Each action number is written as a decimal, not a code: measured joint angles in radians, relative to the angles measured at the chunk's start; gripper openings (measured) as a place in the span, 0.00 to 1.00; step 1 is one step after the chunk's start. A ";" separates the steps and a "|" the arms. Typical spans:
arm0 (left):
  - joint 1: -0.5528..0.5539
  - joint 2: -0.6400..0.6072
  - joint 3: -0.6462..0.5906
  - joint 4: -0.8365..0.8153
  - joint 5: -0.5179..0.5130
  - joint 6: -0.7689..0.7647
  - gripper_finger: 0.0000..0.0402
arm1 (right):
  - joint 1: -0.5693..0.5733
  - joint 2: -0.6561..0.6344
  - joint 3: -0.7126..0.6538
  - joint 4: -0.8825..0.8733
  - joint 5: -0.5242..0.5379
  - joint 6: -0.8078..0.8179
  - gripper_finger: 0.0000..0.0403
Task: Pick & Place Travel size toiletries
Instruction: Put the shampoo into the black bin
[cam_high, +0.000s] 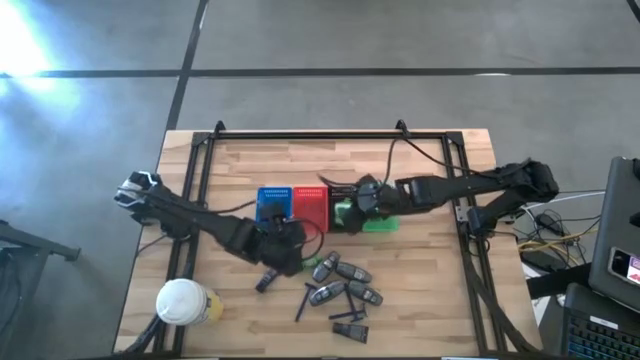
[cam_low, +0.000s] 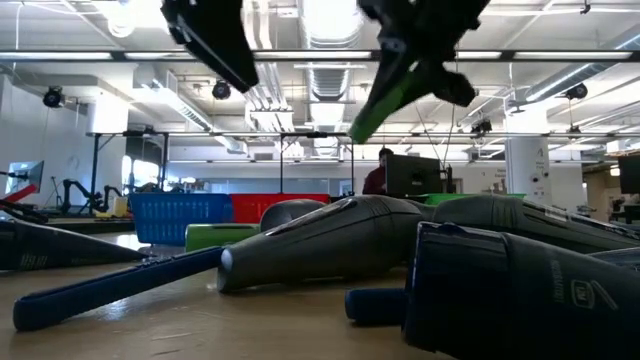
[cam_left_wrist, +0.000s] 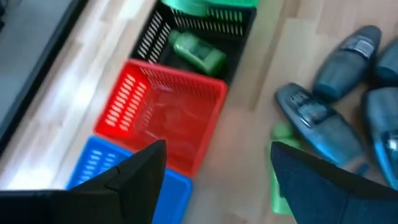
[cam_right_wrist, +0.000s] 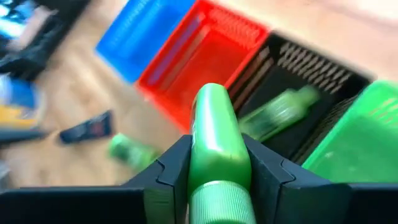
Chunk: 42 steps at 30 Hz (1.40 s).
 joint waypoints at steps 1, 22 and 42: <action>-0.008 -0.001 -0.008 -0.001 0.001 -0.024 0.73 | -0.017 0.015 0.000 -0.005 0.002 -0.014 0.26; -0.037 -0.012 -0.108 0.028 0.178 -0.132 0.73 | -0.085 0.289 0.046 0.051 0.203 -0.175 0.44; -0.002 -0.017 -0.267 0.335 0.345 0.159 0.73 | 0.035 0.050 0.035 -0.158 0.079 -0.208 0.67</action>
